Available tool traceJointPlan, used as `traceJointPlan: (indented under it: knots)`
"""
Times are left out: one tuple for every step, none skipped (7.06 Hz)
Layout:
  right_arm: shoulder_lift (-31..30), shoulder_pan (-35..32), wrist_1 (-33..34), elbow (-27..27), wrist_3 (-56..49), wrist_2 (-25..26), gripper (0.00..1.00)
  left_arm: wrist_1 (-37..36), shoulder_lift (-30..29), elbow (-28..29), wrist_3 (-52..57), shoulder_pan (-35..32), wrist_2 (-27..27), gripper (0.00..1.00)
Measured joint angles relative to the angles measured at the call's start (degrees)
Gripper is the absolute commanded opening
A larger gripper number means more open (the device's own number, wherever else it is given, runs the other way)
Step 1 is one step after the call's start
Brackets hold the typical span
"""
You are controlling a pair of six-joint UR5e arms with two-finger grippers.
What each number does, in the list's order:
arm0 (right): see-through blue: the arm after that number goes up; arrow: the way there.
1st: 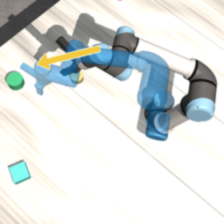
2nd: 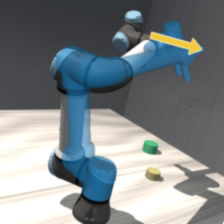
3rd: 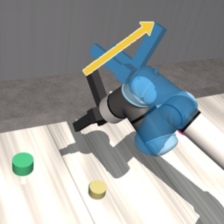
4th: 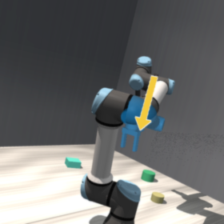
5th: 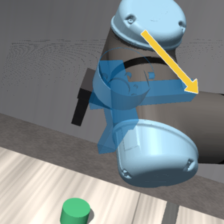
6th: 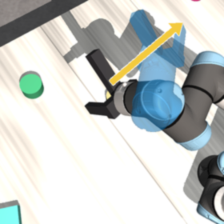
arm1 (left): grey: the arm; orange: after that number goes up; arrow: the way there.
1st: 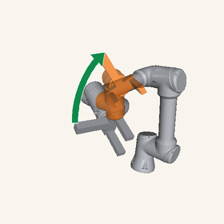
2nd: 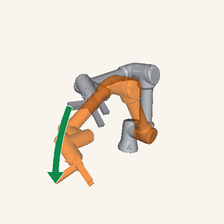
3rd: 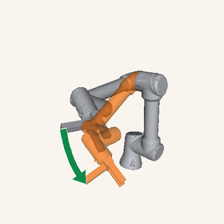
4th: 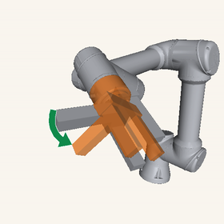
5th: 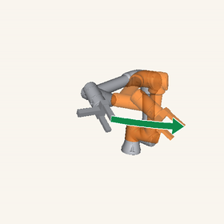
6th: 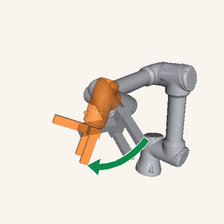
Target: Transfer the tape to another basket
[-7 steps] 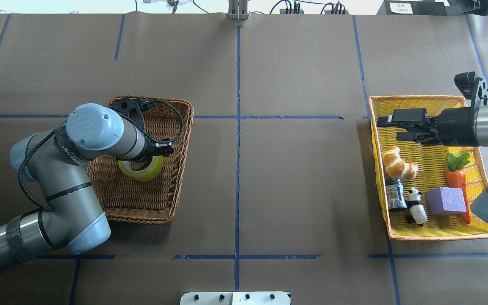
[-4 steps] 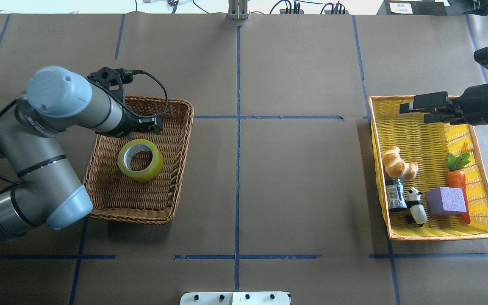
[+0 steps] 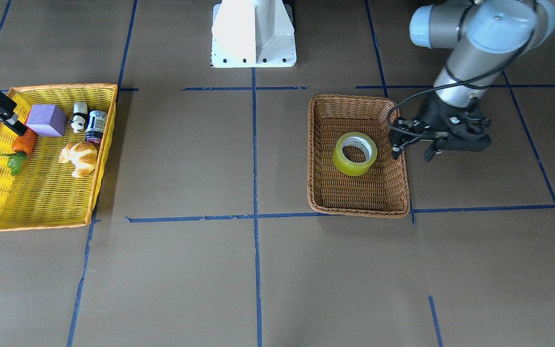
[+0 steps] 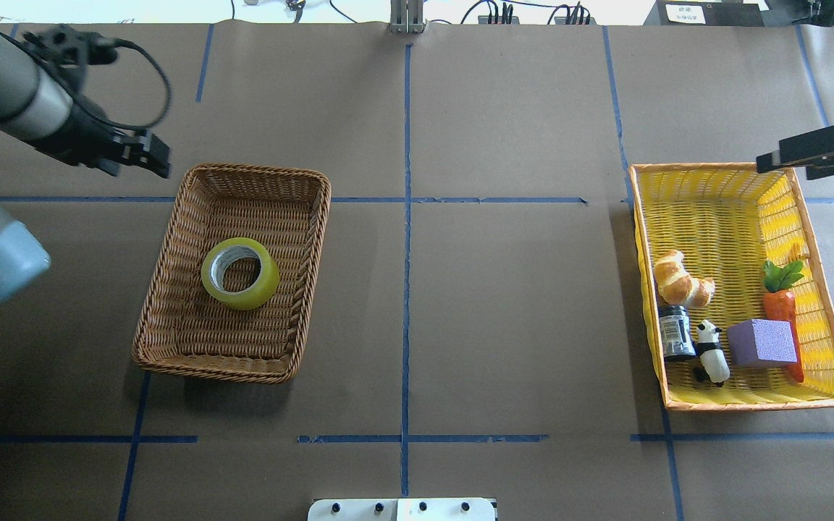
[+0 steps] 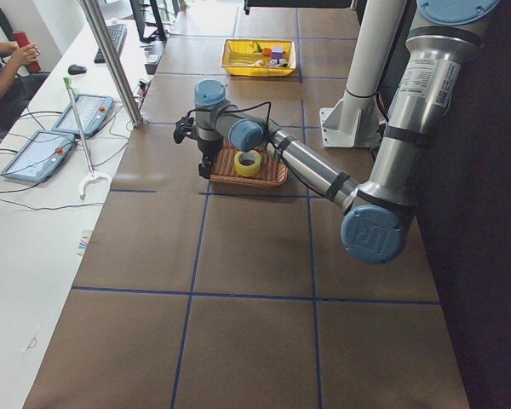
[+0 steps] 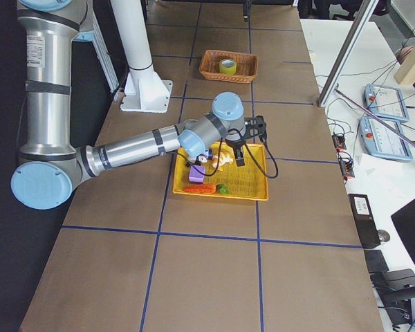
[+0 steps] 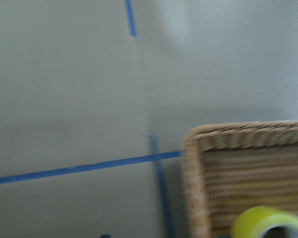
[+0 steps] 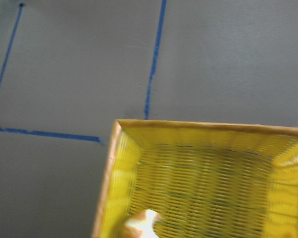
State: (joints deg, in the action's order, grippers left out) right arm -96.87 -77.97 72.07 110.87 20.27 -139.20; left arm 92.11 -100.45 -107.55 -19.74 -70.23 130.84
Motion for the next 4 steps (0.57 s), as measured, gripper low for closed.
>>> traceJointPlan:
  knots:
    - [-3.0,-4.3,6.8,-0.7,-14.6,-0.1,1.0,-1.0,2.8,2.3,11.8,-6.0,1.2,0.78]
    - [-4.0,-9.1,15.5,-1.5,-28.5,0.7,1.0,-2.4,4.0,5.4,21.0,-11.0,1.7,0.78]
    - [-4.0,-12.6,22.6,-1.9,-38.0,2.1,1.0,-4.0,4.4,8.9,26.1,-14.8,1.8,0.78]
    - [-3.8,-14.1,26.2,-2.2,-42.2,3.3,1.0,-5.0,4.5,12.8,28.9,-19.1,2.0,0.84]
